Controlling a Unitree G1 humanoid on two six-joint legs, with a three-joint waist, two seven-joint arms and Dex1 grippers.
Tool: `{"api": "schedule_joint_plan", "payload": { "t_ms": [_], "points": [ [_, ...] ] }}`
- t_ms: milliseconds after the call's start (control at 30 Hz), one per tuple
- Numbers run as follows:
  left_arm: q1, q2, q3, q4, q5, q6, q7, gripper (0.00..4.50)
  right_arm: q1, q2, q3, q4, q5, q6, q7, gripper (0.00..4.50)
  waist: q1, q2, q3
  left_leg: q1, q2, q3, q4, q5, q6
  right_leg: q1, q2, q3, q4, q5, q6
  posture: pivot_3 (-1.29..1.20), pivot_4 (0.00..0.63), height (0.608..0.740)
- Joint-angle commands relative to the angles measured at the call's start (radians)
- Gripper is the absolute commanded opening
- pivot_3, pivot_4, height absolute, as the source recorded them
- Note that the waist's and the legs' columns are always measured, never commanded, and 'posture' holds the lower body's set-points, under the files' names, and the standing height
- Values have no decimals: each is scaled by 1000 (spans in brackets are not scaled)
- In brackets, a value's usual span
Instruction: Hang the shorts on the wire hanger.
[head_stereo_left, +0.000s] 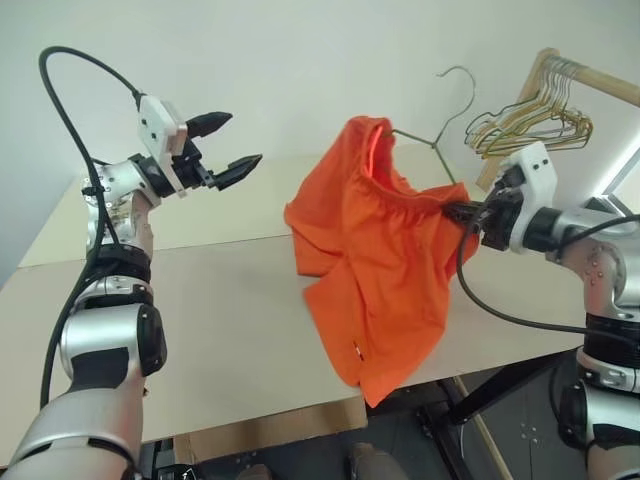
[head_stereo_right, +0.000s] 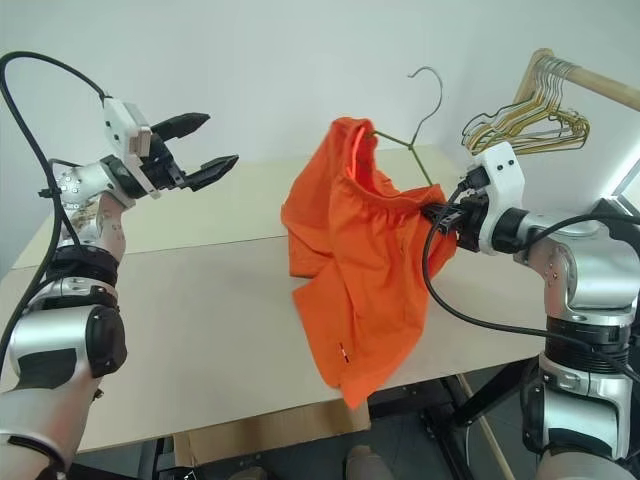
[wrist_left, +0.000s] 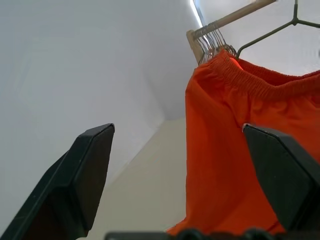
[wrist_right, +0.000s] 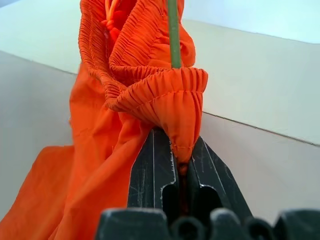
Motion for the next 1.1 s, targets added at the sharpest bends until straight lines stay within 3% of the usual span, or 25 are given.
{"api": "schedule_joint_plan", "payload": {
  "t_ms": [33, 267, 467, 800, 1100],
  "points": [
    [-3, -12, 5, -71, -42, 22, 5, 4449, -40, 30, -92, -61, -9, 126, -146, 0, -4, 0, 0, 0, 0, 0, 0, 0, 0, 0, 0, 0, -3, 0, 0, -179, 0, 740],
    [24, -42, 14, -204, -155, 114, -81, 4449, -43, 40, -160, -109, -41, 344, -309, 0, -29, 0, 0, -1, 0, 0, 0, 0, 0, 0, 0, 0, -5, 0, 0, -210, 0, 740],
    [39, -66, 48, -282, -273, 227, -113, 4449, -148, 127, -267, -69, -227, 437, -568, 0, -53, 5, -2, 0, 0, -6, 0, 0, 0, 1, -1, 1, -4, 0, 0, -230, 0, 740],
    [185, -84, 56, -465, -386, 348, -152, 4449, -230, 302, -260, 29, -410, 205, -862, 0, -109, 10, -5, 4, -1, -8, -1, 1, 0, 3, -1, 4, -2, 0, 0, -212, 0, 740],
    [271, -101, 53, -581, -394, 375, -76, 4449, -355, 249, -290, 369, -405, -98, -963, 0, -114, 11, -5, 7, -1, -8, -2, 1, -1, 6, 0, 5, -2, 0, 0, -188, 0, 740]
  ]
}}
